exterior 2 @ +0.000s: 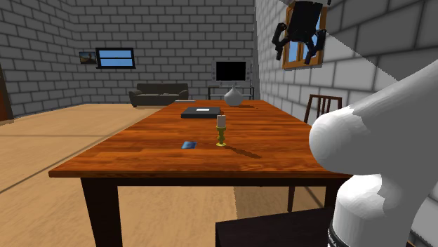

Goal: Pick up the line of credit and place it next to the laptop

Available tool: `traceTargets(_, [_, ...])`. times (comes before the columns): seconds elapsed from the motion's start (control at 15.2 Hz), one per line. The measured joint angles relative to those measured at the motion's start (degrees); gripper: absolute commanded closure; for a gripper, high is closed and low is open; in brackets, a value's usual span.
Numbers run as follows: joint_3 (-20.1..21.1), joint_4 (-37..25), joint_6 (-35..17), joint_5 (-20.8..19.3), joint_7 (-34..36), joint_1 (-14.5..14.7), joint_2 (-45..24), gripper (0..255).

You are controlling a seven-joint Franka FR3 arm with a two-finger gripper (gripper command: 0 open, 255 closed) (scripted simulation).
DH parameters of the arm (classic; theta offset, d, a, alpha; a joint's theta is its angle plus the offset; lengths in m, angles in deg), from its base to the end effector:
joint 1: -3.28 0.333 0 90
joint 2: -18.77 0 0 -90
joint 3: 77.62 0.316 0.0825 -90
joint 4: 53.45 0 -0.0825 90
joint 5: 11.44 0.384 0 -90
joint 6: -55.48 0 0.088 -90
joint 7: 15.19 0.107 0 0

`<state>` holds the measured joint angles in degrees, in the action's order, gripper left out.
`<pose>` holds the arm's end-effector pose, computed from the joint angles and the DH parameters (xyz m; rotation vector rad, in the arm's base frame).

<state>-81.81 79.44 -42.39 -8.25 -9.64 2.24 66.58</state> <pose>0.3052 -0.0318 0.6362 -2.9994 0.2581 -0.3331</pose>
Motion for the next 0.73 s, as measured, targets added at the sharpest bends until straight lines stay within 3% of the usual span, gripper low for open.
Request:
traceTargets(0.2, [1.5,1.9,-2.1,0.5,1.3,0.3,0.6,0])
traceTargets(0.73, [12.3,11.5,-17.0,3.3,10.3,2.4,0.3,0])
